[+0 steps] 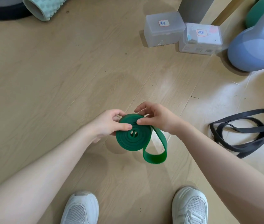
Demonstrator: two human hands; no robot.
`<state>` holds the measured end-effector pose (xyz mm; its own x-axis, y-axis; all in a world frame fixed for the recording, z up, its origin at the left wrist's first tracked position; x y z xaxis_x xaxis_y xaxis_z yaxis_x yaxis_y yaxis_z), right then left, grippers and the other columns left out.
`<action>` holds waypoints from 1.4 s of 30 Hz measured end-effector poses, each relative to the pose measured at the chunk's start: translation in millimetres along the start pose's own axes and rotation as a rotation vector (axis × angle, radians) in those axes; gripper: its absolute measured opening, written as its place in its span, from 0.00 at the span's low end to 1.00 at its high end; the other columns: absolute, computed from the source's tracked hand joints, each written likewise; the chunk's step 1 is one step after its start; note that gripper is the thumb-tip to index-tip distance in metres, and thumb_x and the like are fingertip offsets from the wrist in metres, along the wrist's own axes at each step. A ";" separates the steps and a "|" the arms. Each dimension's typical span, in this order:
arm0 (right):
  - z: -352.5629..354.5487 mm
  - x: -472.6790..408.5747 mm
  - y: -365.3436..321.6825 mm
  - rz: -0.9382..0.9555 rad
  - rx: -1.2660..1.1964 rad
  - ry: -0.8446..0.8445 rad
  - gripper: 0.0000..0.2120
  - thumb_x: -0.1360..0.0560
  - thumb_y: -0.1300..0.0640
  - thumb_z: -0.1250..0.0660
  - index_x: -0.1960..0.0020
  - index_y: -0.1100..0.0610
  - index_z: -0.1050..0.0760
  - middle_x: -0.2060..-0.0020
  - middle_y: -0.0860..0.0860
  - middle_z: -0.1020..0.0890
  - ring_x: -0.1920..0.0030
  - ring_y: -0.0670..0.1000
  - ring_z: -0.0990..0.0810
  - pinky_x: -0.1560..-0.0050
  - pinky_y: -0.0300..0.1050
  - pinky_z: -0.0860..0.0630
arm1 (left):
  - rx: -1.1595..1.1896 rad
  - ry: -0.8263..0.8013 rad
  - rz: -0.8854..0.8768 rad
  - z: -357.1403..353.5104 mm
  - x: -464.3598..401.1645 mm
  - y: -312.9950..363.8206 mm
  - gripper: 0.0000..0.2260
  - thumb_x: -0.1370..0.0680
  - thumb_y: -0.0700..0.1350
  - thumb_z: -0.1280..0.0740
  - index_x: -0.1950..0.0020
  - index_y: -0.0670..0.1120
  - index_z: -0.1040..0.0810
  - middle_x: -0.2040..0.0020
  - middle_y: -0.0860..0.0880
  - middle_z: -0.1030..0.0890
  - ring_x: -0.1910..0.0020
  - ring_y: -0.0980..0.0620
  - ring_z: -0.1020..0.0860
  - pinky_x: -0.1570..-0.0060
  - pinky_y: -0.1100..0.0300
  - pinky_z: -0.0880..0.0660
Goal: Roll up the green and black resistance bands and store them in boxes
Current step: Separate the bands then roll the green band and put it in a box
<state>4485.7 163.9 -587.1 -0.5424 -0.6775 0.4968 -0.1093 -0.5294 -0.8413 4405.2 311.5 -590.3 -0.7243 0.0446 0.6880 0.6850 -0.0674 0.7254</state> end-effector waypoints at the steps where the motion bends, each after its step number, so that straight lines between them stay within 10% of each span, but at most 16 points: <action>1: 1.7 0.0 0.8 -0.008 0.014 -0.006 0.10 0.28 0.60 0.29 0.49 0.52 0.26 0.54 0.50 0.19 0.55 0.52 0.20 0.48 0.51 0.22 | 0.006 0.007 -0.007 -0.1 0.2 0.5 0.12 0.28 0.38 0.29 0.48 0.48 0.24 0.53 0.48 0.17 0.60 0.54 0.17 0.64 0.63 0.22; 17: 9.2 -0.8 9.9 0.070 0.429 -0.068 0.12 0.26 0.54 0.32 0.43 0.52 0.23 0.55 0.47 0.19 0.56 0.47 0.23 0.53 0.39 0.27 | -0.301 0.019 -0.005 0.2 2.8 -13.3 0.14 0.30 0.43 0.27 0.46 0.50 0.24 0.49 0.52 0.19 0.51 0.54 0.20 0.47 0.57 0.23; 28: -7.1 1.4 17.9 0.068 -0.004 0.257 0.05 0.25 0.55 0.33 0.49 0.50 0.23 0.49 0.50 0.22 0.51 0.48 0.20 0.49 0.40 0.23 | 0.138 0.147 -0.025 5.2 -3.7 -2.4 0.09 0.27 0.38 0.31 0.48 0.45 0.23 0.56 0.49 0.17 0.63 0.56 0.19 0.70 0.67 0.24; 37: -13.0 0.5 15.5 0.002 -0.492 0.150 0.07 0.23 0.64 0.39 0.46 0.56 0.28 0.53 0.55 0.21 0.56 0.50 0.20 0.56 0.37 0.22 | 0.231 0.168 -0.063 10.8 -1.4 -3.7 0.10 0.26 0.37 0.32 0.48 0.48 0.25 0.53 0.51 0.18 0.58 0.55 0.19 0.65 0.65 0.25; 42: -6.8 -6.4 13.4 0.006 -0.574 0.233 0.03 0.24 0.62 0.36 0.51 0.56 0.27 0.55 0.56 0.20 0.56 0.54 0.21 0.48 0.52 0.24 | 0.334 0.219 -0.085 9.0 -4.8 -0.3 0.12 0.25 0.37 0.34 0.43 0.45 0.27 0.52 0.51 0.19 0.55 0.52 0.21 0.59 0.60 0.25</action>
<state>4482.0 164.7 -602.9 -0.7048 -0.5163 0.4865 -0.5010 -0.1231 -0.8566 4409.2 320.2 -593.7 -0.7546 -0.1798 0.6311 0.5834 0.2565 0.7706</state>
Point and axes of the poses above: each hand's wrist, its own x-axis away from the middle knuckle, its own z-axis out of the back of the hand, y = z × x, the point moved 4 cm from there along -x, towards the middle knuckle
